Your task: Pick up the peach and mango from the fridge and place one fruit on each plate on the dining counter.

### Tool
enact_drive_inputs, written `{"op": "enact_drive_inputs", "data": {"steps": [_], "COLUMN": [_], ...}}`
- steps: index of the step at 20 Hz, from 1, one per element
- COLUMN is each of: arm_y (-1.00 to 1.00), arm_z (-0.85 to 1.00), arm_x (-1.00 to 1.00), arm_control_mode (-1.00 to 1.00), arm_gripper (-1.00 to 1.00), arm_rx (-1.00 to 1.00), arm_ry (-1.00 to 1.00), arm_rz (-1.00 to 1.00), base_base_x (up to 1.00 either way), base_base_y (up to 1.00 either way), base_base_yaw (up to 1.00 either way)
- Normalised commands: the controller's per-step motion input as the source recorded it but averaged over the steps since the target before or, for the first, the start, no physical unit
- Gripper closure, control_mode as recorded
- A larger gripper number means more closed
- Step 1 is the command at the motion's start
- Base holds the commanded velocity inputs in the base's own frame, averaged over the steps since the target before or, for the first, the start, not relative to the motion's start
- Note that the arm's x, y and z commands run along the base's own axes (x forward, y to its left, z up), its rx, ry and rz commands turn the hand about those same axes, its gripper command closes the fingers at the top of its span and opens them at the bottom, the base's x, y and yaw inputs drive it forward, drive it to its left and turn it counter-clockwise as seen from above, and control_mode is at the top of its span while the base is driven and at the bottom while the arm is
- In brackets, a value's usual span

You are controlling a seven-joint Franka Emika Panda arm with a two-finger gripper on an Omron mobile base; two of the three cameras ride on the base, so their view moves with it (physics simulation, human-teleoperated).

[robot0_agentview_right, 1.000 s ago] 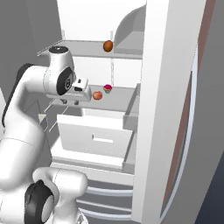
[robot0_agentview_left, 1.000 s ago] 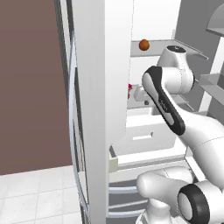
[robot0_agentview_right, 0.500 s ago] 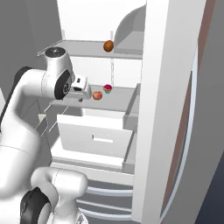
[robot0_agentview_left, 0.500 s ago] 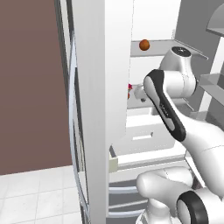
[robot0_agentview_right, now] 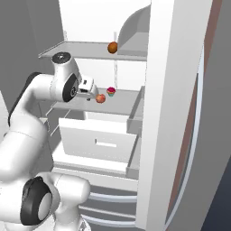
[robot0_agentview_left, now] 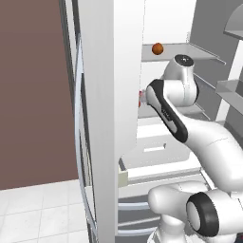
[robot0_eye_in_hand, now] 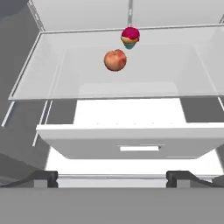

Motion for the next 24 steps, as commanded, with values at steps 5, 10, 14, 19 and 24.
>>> {"op": "enact_drive_inputs", "data": {"steps": [5, 10, 14, 19, 24], "arm_y": [0.01, 0.01, 0.0, 0.0, 0.0], "arm_z": [-0.14, -0.52, -0.6, -0.38, -0.19], "arm_x": [0.69, 0.45, 0.48, 0.62, 0.69], "arm_control_mode": [-1.0, -1.0, -1.0, -1.0, -1.0], "arm_gripper": [-1.0, -1.0, -1.0, -1.0, -1.0], "arm_rx": [0.0, 0.0, 0.0, 0.0, 0.01], "arm_ry": [0.07, 0.04, 0.0, 0.0, 0.0], "arm_rz": [-0.11, -0.09, -0.07, -0.07, -0.06], "base_base_x": [0.0, 0.0, 0.0, 0.0, 0.0], "base_base_y": [0.0, 0.0, 0.0, 0.0, 0.0], "base_base_yaw": [0.0, 0.0, 0.0, 0.0, 0.0]}}
